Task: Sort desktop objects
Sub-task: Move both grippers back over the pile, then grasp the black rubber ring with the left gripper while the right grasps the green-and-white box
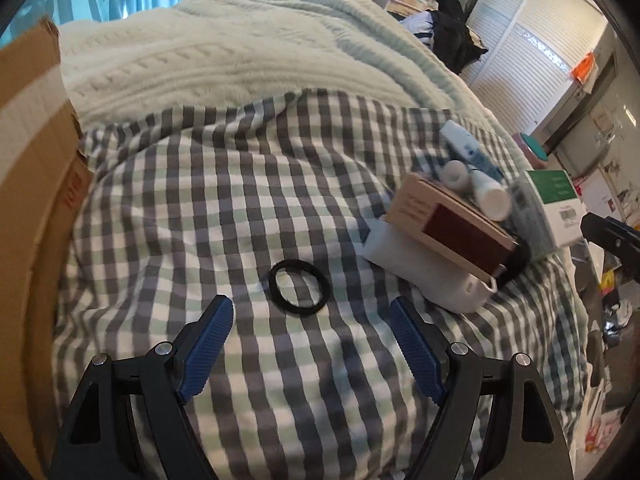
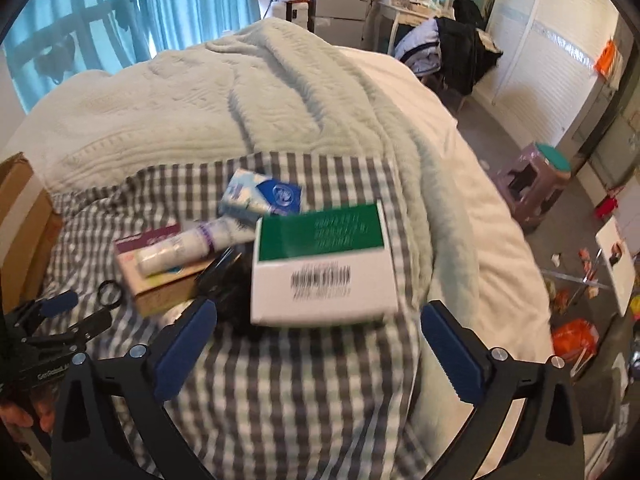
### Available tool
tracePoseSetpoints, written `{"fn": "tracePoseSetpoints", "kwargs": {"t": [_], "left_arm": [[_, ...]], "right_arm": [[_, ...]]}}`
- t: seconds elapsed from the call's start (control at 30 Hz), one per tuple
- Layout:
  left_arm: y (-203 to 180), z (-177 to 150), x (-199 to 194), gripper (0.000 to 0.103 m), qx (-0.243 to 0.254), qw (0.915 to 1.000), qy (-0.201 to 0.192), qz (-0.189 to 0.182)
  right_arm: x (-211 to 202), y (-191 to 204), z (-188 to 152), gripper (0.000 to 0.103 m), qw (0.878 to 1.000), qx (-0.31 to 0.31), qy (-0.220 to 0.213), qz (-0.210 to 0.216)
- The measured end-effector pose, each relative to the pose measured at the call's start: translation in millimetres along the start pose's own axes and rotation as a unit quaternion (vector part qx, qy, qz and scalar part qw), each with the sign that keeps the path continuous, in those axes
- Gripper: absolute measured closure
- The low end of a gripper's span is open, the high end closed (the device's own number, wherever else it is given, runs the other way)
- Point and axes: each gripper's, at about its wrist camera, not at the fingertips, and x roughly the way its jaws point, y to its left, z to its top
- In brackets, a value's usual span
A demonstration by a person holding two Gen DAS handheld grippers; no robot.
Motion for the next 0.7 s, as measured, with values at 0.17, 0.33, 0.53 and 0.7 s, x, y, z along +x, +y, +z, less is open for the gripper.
{"fn": "tracePoseSetpoints", "kwargs": {"t": [0.17, 0.33, 0.53, 0.7], "left_arm": [[6.4, 4.1, 18.7, 0.02, -0.006, 1.0, -0.002, 0.004], [4.6, 5.2, 30.5, 0.02, 0.022, 0.9993, -0.008, 0.03], [2.9, 5.0, 30.9, 0.055, 0.054, 0.9977, 0.015, 0.038], [13.8, 11.0, 27.1, 0.09, 0.03, 0.9992, 0.025, 0.009]], "right_arm": [[23.1, 7.9, 6.0, 0.0, 0.999, -0.034, 0.008, -0.022], [51.0, 10.1, 5.5, 0.0, 0.997, -0.059, 0.033, -0.047], [60.8, -8.1, 3.2, 0.001, 0.998, -0.027, 0.049, -0.03], [58.2, -10.8, 1.1, 0.009, 0.998, -0.022, 0.057, -0.006]]}}
